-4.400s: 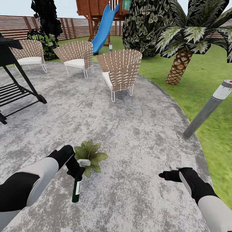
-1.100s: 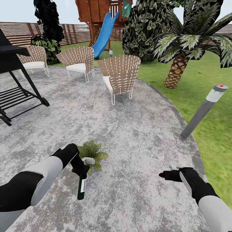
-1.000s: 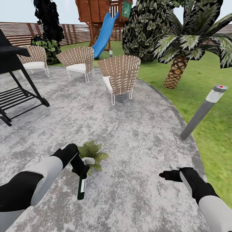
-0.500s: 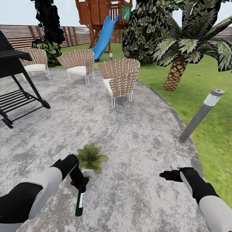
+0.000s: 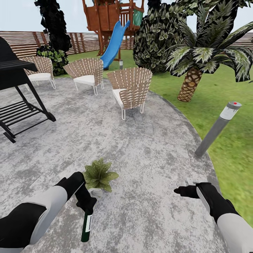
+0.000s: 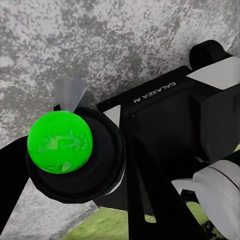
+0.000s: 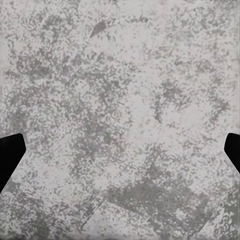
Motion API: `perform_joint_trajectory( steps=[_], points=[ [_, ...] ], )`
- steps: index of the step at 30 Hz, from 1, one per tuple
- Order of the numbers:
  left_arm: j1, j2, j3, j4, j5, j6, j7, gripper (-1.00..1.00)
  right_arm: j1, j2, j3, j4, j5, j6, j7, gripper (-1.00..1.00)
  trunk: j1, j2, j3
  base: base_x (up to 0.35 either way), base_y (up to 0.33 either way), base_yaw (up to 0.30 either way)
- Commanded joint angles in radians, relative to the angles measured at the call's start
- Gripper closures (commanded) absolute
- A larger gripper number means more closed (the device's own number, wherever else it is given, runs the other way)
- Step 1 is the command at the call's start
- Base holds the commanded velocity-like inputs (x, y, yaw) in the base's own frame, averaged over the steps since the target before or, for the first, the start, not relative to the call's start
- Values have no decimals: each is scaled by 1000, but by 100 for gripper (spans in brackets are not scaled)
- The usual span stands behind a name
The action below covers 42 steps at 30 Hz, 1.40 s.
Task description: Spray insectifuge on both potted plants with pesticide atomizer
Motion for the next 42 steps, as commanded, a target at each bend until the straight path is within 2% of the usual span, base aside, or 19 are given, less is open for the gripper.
perform_joint_trajectory(
  steps=[1,9,20,22,25,28,29,33,36,42],
  points=[
    [0,1,-7,-2,-1,4,-8,100,0,0,-2,-1,-3,6,3,-100,0,0,-1,0,0,0],
    [0,1,-10,-2,-2,4,-7,100,0,1,-3,-1,-2,6,2,-100,0,0,-1,-6,0,0],
    [0,1,-20,-5,-7,2,-7,100,0,6,-2,2,0,4,1,-100,0,0,-1,-170,-23,0],
    [0,0,-21,-35,-8,-2,-6,100,0,6,-2,2,-1,4,1,-100,0,0,-1,-12,-1,0],
    [0,-1,-19,-191,-7,-5,-10,100,0,7,-2,2,0,4,1,-100,0,0,-1,-2,0,0],
    [11,-3,-17,-281,-3,-5,-12,100,0,9,-2,3,4,4,1,-100,0,0,-1,0,0,0],
    [16,-7,-17,-288,-1,-5,-13,100,0,9,-1,3,4,4,1,-100,0,0,-1,0,0,0],
    [60,-68,-18,-297,-2,-23,-13,100,0,10,-1,3,5,4,0,-100,0,0,-1,0,0,0],
    [76,-81,-18,-298,0,-37,-14,100,0,11,-1,3,5,4,0,-100,0,0,-1,0,0,0],
    [81,-83,-16,-298,0,-42,-13,100,0,11,-1,4,4,0,1,-100,0,0,-1,0,0,0]
  ],
)
